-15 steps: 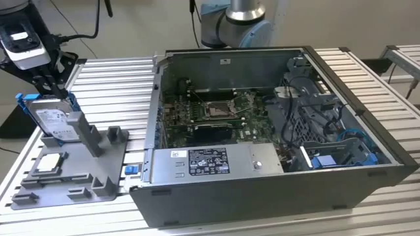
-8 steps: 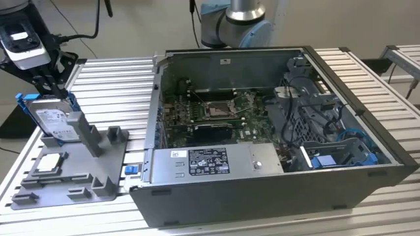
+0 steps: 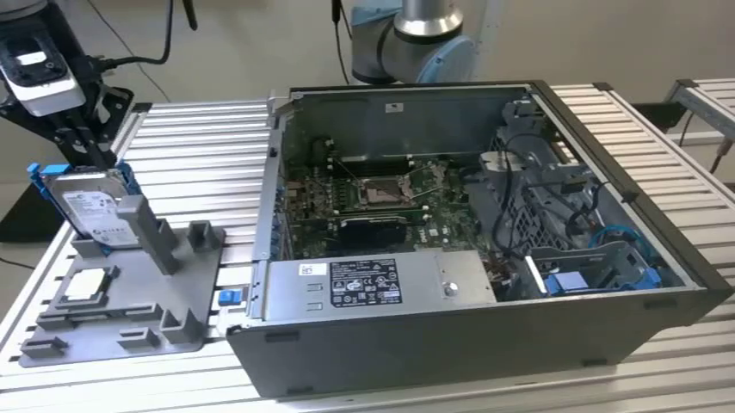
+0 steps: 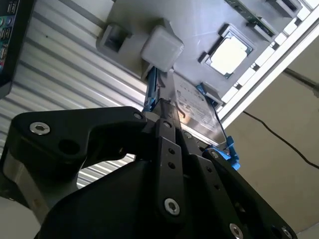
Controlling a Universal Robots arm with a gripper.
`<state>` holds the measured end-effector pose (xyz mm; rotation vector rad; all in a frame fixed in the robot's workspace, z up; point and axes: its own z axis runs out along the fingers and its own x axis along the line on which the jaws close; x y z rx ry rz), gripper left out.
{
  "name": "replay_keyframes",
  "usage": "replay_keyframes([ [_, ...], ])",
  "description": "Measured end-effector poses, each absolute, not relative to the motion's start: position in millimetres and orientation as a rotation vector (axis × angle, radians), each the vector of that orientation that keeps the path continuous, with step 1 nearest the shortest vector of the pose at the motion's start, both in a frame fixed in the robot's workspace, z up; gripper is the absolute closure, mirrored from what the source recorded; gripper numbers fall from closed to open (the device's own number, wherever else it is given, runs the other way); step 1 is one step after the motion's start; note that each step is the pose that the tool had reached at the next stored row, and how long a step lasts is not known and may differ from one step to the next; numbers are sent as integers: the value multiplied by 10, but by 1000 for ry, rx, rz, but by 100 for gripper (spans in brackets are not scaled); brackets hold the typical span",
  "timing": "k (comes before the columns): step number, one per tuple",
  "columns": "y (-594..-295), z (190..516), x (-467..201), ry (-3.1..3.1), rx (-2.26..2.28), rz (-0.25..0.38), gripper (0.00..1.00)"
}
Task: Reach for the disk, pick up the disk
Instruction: 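Reach for the disk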
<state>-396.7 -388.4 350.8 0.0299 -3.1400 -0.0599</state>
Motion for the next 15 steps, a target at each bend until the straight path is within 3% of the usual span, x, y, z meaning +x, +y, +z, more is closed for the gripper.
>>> replay_keyframes([
  [15,-3707,3501,-4452,-3135,35,-60,100],
])
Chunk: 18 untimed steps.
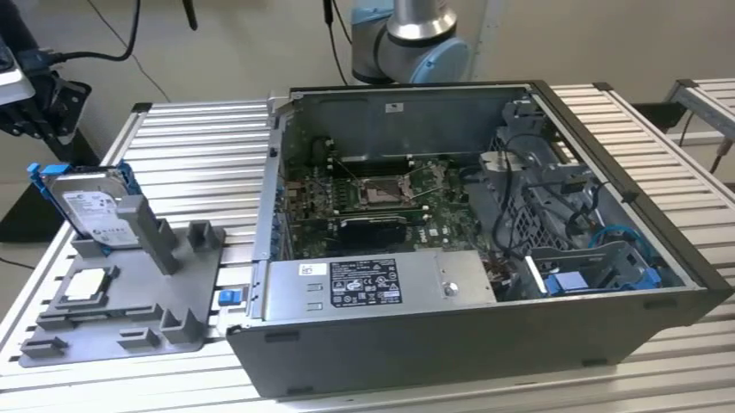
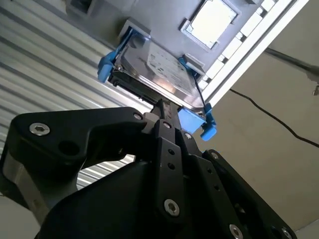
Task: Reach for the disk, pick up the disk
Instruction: 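Reach for the disk, then pick up the disk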
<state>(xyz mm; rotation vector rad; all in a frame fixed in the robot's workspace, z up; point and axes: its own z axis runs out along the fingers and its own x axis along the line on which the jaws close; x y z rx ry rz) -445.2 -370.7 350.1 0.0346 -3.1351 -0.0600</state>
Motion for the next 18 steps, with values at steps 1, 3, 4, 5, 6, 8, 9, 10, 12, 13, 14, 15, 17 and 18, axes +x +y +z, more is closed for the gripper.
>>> replay_keyframes([
  [1,-3703,3501,-4473,-3133,36,-60,100],
  [3,-3701,3500,-4511,-3128,39,-60,100],
  [4,-3701,3500,-4529,-3126,42,-60,100],
  [5,-3701,3500,-4546,-3125,45,-59,100],
  [6,-3701,3499,-4563,-3123,47,-59,100],
  [8,-3701,3498,-4605,-3121,50,-58,100],
  [9,-3701,3497,-4624,-3120,52,-57,100],
  [10,-3701,3495,-4638,-3118,54,-56,100],
  [12,-3702,3492,-4652,-3116,60,-54,100],
  [13,-3703,3491,-4656,-3115,64,-52,100],
  [14,-3703,3490,-4660,-3115,66,-51,100],
  [15,-3704,3489,-4664,-3113,67,-49,100],
  [17,-3705,3488,-4673,-3113,67,-46,100],
  [18,-3705,3488,-4673,-3113,67,-46,100],
])
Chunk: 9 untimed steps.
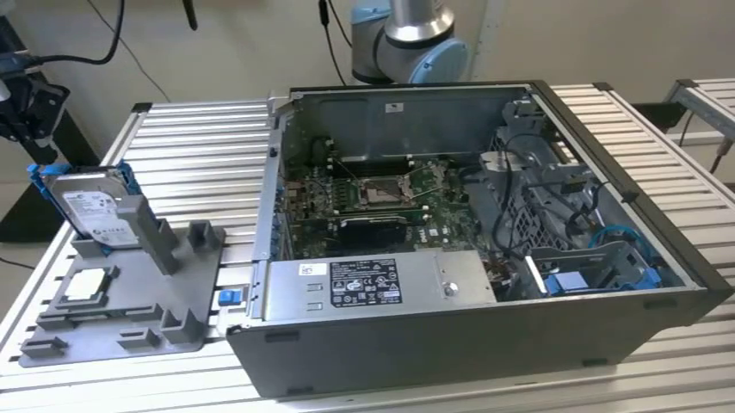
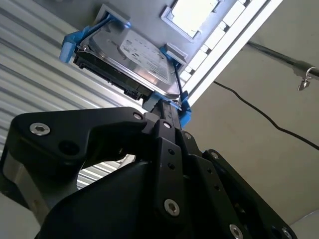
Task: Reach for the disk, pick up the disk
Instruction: 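Pick up the disk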
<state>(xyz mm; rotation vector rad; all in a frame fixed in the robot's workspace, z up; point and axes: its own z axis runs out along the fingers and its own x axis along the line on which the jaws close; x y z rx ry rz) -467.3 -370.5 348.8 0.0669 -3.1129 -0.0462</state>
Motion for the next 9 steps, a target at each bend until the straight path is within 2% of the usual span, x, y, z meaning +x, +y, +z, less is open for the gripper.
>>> replay_keyframes([
  [9,-3705,3487,-4674,-3113,67,-47,100],
])
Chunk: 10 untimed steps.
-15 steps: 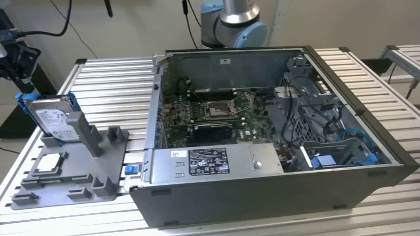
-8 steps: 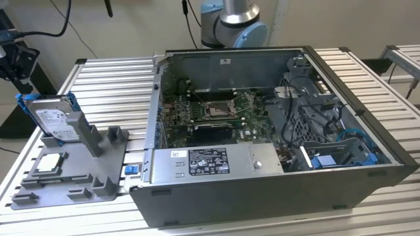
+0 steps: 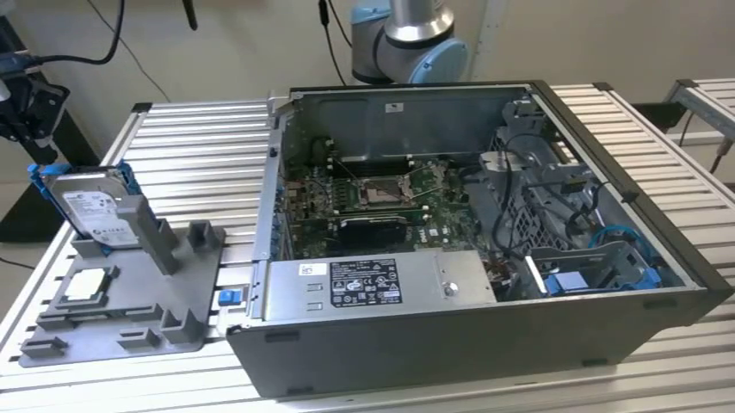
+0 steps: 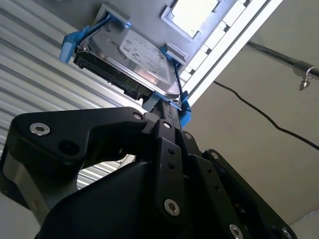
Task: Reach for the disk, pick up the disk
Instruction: 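Pick up the disk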
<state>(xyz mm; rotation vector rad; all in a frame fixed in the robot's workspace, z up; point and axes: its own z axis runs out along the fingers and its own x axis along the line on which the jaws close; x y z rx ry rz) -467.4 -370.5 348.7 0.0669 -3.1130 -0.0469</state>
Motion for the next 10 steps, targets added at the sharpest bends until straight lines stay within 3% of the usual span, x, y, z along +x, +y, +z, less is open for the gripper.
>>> replay_keyframes([
  [10,-3706,3487,-4674,-3109,149,-46,100],
])
